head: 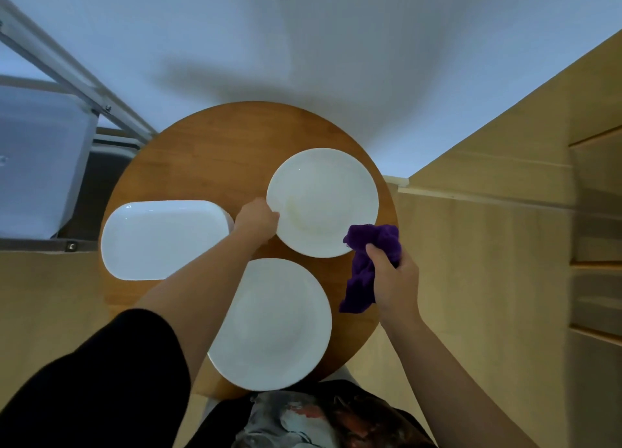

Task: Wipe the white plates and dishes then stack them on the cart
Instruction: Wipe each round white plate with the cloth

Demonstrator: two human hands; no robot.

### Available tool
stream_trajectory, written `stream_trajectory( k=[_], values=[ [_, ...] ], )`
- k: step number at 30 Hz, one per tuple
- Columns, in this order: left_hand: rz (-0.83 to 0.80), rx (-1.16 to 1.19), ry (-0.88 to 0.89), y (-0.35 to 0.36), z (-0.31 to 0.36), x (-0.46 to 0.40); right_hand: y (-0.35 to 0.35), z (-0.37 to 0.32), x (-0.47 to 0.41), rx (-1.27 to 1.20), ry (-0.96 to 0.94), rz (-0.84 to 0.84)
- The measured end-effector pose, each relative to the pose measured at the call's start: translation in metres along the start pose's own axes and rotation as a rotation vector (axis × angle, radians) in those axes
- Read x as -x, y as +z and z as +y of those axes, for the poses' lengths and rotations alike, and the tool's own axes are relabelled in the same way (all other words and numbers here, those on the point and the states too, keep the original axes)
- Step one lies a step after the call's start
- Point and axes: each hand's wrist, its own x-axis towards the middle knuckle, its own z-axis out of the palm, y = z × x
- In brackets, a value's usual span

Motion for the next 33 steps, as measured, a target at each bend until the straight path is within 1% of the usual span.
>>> stream_trajectory(
  k=[2, 6, 10, 13, 17, 23, 25, 27, 28, 30, 33],
  values=[
    [0.006, 0.033, 0.010, -0.002, -0.001, 0.000, 0.000, 0.000, -0.001, 0.001, 0.010, -0.001],
    [0.073, 0.086, 0.032, -0.002, -0.005, 0.007, -0.002, -0.002, -0.004, -0.018, 0.028, 0.002],
    [0.081, 0.083, 0.025, 0.001, -0.006, 0.010, -0.001, -0.004, -0.006, -0.036, 0.043, 0.010],
    [0.026, 0.105, -0.019, -0.002, -0.002, 0.007, -0.001, -0.003, -0.007, -0.041, 0.055, 0.022],
    [-0.065, 0.192, -0.048, -0.008, -0.002, 0.005, 0.002, -0.001, -0.003, -0.040, 0.070, 0.028],
    [-0.071, 0.225, -0.012, -0.009, -0.007, 0.008, 0.010, -0.001, 0.001, -0.032, 0.075, 0.015],
    [-0.048, 0.220, 0.022, -0.009, -0.008, 0.011, 0.010, -0.003, 0.001, -0.034, 0.080, 0.024],
    [0.034, 0.180, 0.085, -0.008, -0.009, 0.014, 0.009, -0.004, 0.001, -0.030, 0.084, 0.043],
    [0.073, 0.200, 0.098, -0.007, -0.009, 0.015, 0.009, -0.005, 0.001, -0.034, 0.090, 0.050],
    [0.117, 0.368, 0.025, -0.004, -0.004, 0.017, 0.008, -0.006, 0.002, -0.060, 0.103, 0.062],
    [0.109, 0.731, -0.154, -0.001, 0.008, 0.023, 0.008, -0.007, 0.007, -0.110, 0.104, 0.084]
  ],
)
